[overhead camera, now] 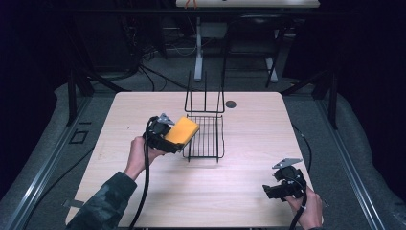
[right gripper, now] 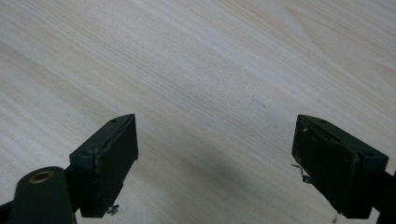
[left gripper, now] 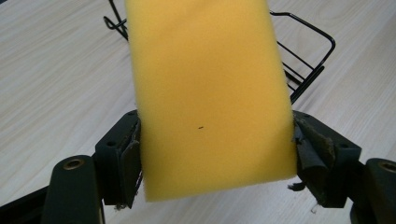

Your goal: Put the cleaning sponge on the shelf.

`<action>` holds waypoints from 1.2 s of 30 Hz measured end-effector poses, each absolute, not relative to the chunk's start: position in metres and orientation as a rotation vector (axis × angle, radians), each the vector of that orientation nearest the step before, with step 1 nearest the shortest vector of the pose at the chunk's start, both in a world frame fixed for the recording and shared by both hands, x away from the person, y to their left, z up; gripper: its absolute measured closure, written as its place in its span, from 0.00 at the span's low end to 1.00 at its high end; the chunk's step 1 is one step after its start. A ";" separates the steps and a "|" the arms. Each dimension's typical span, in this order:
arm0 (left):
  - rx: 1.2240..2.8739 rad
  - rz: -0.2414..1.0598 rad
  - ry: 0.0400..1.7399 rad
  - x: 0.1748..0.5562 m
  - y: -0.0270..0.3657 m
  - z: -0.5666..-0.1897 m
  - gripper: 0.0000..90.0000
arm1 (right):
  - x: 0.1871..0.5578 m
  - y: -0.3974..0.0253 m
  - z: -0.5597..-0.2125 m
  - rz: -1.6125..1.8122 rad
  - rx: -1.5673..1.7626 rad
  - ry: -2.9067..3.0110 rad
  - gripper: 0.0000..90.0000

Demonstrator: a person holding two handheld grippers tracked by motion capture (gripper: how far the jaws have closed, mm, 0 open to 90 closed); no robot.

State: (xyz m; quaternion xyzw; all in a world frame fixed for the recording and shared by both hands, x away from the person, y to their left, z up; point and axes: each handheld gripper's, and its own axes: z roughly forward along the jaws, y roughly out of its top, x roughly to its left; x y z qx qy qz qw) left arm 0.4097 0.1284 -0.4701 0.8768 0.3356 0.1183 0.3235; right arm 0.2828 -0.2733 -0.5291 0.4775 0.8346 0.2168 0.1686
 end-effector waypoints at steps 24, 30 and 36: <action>2.342 0.269 0.836 0.426 0.082 -0.482 0.29 | 0.282 -0.273 -0.529 0.613 1.357 2.377 0.16; 2.378 0.259 0.812 0.432 0.069 -0.489 0.29 | 0.282 -0.273 -0.528 0.617 1.348 2.376 0.16; 2.376 0.245 0.810 0.433 0.065 -0.494 0.29 | 0.282 -0.273 -0.528 0.616 1.351 2.375 0.16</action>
